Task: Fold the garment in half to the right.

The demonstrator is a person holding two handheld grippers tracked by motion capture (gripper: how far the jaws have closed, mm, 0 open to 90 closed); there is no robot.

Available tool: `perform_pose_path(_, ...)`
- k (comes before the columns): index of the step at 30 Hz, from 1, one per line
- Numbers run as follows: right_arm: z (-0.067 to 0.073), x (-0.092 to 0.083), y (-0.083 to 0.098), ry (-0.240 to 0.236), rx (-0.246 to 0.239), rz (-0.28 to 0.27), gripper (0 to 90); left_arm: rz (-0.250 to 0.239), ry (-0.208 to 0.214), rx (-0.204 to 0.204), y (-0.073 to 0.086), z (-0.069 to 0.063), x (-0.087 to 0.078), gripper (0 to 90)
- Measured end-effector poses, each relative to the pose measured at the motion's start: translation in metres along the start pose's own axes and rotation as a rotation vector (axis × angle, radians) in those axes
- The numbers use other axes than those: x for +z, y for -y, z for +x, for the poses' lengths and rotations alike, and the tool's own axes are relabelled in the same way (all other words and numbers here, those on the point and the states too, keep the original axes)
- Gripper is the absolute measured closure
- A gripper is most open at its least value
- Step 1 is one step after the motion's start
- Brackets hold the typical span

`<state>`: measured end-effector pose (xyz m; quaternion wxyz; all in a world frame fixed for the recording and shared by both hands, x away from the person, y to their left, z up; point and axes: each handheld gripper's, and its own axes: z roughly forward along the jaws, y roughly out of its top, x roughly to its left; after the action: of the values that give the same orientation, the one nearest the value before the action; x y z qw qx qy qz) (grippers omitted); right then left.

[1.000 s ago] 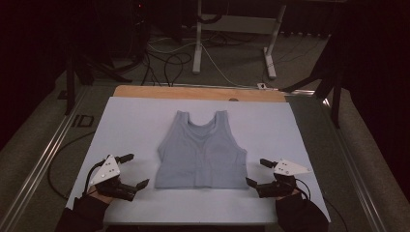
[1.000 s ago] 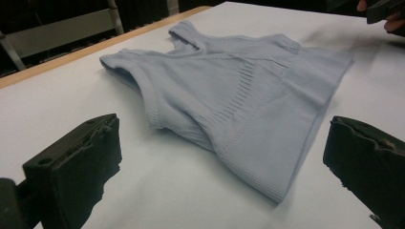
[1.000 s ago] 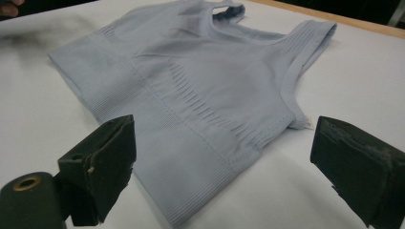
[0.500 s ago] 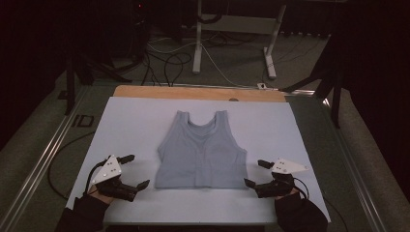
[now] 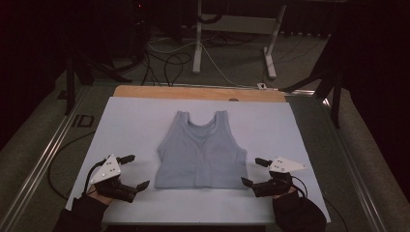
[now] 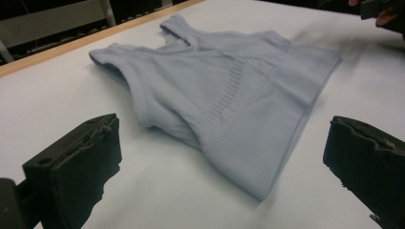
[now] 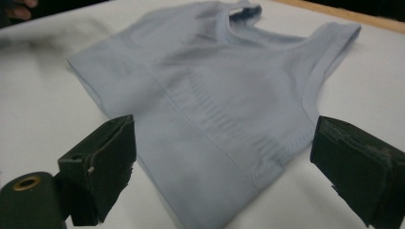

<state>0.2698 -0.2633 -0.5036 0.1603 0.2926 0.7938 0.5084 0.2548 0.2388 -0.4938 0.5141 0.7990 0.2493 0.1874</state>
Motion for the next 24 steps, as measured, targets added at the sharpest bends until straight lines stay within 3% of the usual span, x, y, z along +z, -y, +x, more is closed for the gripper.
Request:
perform_pose_path(6,0.003,-0.007,-0.017,-0.022,-0.006,-0.022,8.5,0.008,0.018,0.019,-0.014,-0.001,-0.004,0.4)
perform_pose_path(12,0.003,-0.009,-0.036,-0.016,-0.044,-0.025,8.5,0.016,0.021,0.027,-0.028,-0.001,-0.006,0.4)
perform_pose_path(24,-0.006,0.006,-0.077,-0.024,-0.097,-0.064,8.5,0.05,-0.018,0.016,-0.046,-0.001,-0.009,0.4)
